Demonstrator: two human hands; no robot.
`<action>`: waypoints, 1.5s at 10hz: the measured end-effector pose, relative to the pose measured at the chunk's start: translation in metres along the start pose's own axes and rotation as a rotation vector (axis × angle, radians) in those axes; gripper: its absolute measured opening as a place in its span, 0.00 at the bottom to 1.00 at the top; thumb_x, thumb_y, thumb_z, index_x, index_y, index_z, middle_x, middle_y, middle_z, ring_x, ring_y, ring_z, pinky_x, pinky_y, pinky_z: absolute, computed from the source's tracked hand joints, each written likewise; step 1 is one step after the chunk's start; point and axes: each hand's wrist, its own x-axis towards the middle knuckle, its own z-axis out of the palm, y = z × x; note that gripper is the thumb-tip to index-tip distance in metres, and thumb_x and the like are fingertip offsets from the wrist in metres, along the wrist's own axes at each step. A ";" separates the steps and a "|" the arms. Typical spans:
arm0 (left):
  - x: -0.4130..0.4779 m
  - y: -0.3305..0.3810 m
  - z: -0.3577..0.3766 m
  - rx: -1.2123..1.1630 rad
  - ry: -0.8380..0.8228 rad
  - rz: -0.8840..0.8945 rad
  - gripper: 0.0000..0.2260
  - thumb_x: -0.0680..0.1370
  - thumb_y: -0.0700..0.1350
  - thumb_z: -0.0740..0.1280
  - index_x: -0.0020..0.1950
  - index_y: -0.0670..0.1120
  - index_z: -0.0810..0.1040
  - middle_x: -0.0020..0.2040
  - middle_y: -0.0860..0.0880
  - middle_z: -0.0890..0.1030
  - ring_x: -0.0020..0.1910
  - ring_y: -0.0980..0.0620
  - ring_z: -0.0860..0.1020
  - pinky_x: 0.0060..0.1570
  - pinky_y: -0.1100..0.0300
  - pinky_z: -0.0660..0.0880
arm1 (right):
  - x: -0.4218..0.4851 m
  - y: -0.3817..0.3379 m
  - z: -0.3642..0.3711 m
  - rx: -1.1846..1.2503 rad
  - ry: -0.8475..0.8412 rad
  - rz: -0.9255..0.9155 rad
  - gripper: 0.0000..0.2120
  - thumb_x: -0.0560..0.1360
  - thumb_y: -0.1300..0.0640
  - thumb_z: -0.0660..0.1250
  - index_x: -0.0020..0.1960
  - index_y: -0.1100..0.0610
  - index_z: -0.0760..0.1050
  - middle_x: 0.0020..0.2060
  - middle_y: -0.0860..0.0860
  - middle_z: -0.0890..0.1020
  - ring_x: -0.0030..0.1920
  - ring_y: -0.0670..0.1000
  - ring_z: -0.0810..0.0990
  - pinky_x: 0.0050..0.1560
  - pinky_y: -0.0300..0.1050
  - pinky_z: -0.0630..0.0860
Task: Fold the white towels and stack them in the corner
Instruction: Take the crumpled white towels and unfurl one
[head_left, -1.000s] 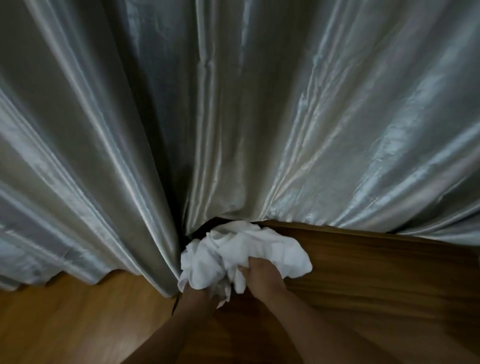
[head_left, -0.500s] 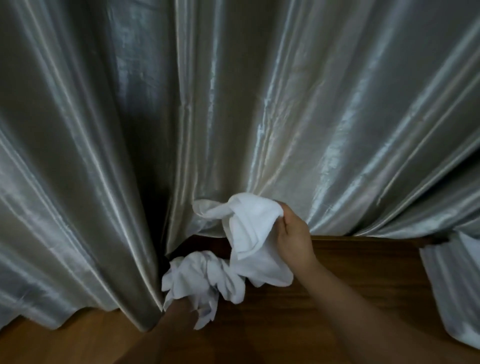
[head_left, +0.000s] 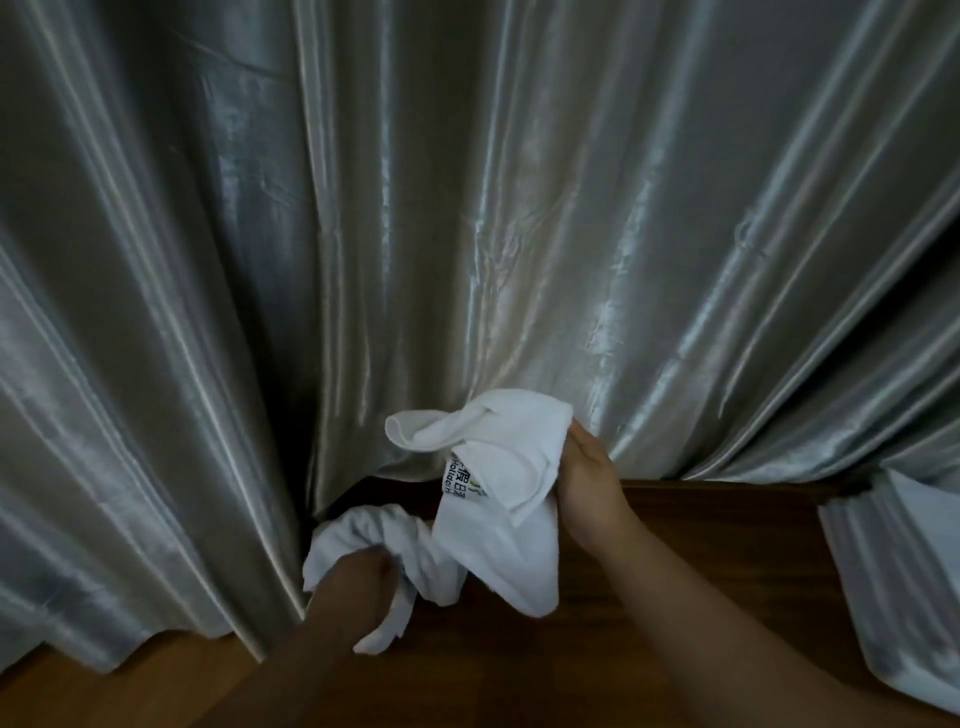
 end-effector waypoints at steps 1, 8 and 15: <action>0.052 0.044 0.045 0.286 0.986 -0.269 0.12 0.83 0.43 0.60 0.65 0.47 0.76 0.56 0.55 0.82 0.51 0.70 0.78 0.50 0.79 0.68 | -0.001 0.007 -0.005 -0.075 -0.084 0.013 0.18 0.85 0.53 0.52 0.58 0.48 0.81 0.51 0.47 0.85 0.54 0.45 0.82 0.60 0.50 0.76; 0.164 0.127 0.096 0.621 0.833 -0.359 0.09 0.72 0.52 0.67 0.32 0.55 0.73 0.29 0.56 0.76 0.33 0.60 0.77 0.38 0.66 0.70 | -0.031 0.038 -0.065 -0.391 -0.090 0.085 0.13 0.85 0.57 0.53 0.66 0.43 0.66 0.57 0.38 0.67 0.52 0.31 0.67 0.54 0.21 0.63; 0.283 0.194 0.160 0.684 1.394 -0.315 0.12 0.83 0.47 0.59 0.63 0.51 0.77 0.53 0.52 0.80 0.53 0.49 0.78 0.53 0.52 0.74 | -0.022 0.054 -0.335 0.521 0.061 0.477 0.17 0.77 0.45 0.67 0.56 0.57 0.80 0.42 0.56 0.87 0.48 0.59 0.81 0.47 0.53 0.78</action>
